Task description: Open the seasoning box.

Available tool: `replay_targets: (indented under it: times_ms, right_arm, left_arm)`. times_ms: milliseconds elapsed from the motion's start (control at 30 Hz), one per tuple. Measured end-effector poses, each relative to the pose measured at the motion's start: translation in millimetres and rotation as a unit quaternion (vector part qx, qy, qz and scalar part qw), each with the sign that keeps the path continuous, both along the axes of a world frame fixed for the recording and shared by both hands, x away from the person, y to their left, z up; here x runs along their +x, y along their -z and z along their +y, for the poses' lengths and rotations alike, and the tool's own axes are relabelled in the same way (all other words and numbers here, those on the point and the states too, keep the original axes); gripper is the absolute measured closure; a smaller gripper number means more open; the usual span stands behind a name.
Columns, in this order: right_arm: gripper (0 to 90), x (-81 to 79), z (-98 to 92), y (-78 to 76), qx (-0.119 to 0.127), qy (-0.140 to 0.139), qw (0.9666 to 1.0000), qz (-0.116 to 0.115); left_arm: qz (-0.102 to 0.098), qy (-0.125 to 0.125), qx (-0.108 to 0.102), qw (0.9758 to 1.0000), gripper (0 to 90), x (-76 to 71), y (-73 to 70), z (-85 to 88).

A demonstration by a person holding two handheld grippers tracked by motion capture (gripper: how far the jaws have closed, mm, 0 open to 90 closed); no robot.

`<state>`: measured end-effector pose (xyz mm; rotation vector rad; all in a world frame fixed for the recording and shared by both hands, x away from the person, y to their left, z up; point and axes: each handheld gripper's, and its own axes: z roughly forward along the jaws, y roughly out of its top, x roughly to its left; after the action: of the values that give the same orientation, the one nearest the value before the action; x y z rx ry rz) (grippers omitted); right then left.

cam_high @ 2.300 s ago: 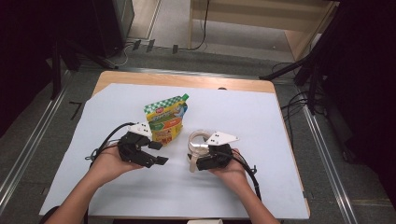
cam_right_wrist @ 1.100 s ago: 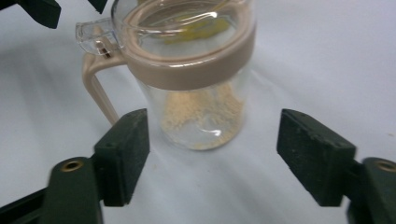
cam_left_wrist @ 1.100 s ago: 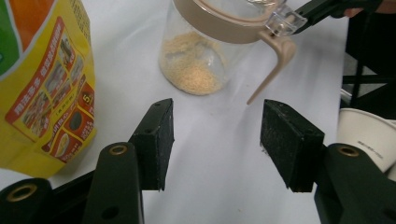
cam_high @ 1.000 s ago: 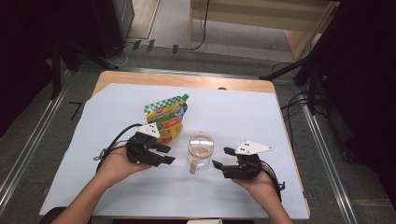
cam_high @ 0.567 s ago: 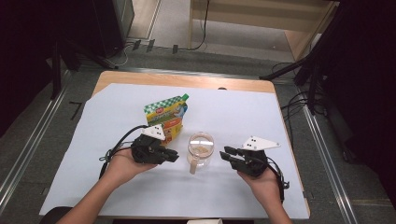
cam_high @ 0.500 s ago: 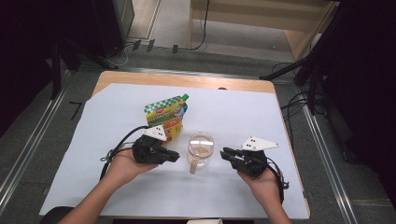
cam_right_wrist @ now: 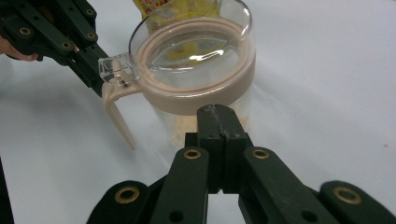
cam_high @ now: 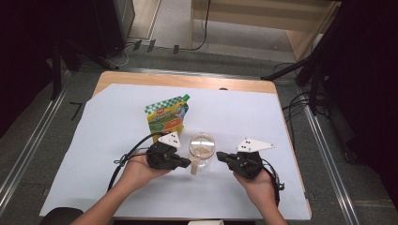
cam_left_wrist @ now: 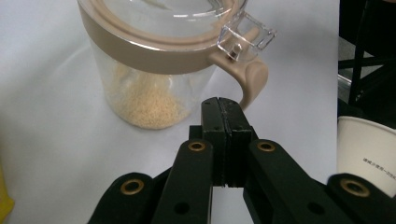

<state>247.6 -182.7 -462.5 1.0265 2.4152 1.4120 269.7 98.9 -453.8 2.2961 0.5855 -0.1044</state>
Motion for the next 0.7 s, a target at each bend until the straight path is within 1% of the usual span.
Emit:
replay_targets:
  times_ms: [133,167,233,300,367,400,533,600,700]
  right_arm:
    - [90.0,2.3,3.6,-0.5,0.000,-0.006,1.0000,0.001]
    - [90.0,3.3,4.5,-0.7,0.000,-0.007,1.0000,0.002]
    - [90.0,3.6,5.4,-0.8,-0.001,-0.008,1.0000,0.003]
    - [90.0,4.8,4.8,-0.7,-0.007,-0.005,1.0000,0.003]
    - [90.0,5.0,5.1,-0.4,-0.006,-0.004,1.0000,0.003]
    - [90.0,5.4,5.5,0.0,-0.007,0.001,1.0000,0.001]
    - [90.0,6.9,6.3,1.0,-0.010,0.010,0.9999,-0.001]
    - [90.0,9.2,6.8,1.8,-0.014,0.014,0.9998,-0.003]
    - [90.0,10.6,6.9,1.4,-0.016,0.017,0.9997,-0.003]
  left_arm:
    - [-0.004,0.005,0.005,1.0000,90.0,-2.2,2.3,-5.3]
    - [-0.011,0.005,0.008,0.9999,90.0,-3.0,2.6,-6.9]
    - [-0.014,0.002,0.009,0.9999,90.0,-3.6,2.5,-7.9]
    - [-0.017,0.000,0.004,0.9999,90.0,-3.2,1.8,-9.1]
    - [-0.014,-0.002,0.001,0.9999,90.0,-3.2,2.4,-10.3]
    - [-0.011,-0.001,-0.005,0.9999,90.0,-3.2,3.6,-12.5]
    - [-0.017,0.002,-0.003,0.9998,90.0,-4.0,3.9,-17.3]
    - [-0.011,0.002,-0.007,0.9999,90.0,-3.4,5.7,-22.5]
    - [-0.008,0.003,-0.007,0.9999,90.0,-2.5,5.7,-24.6]
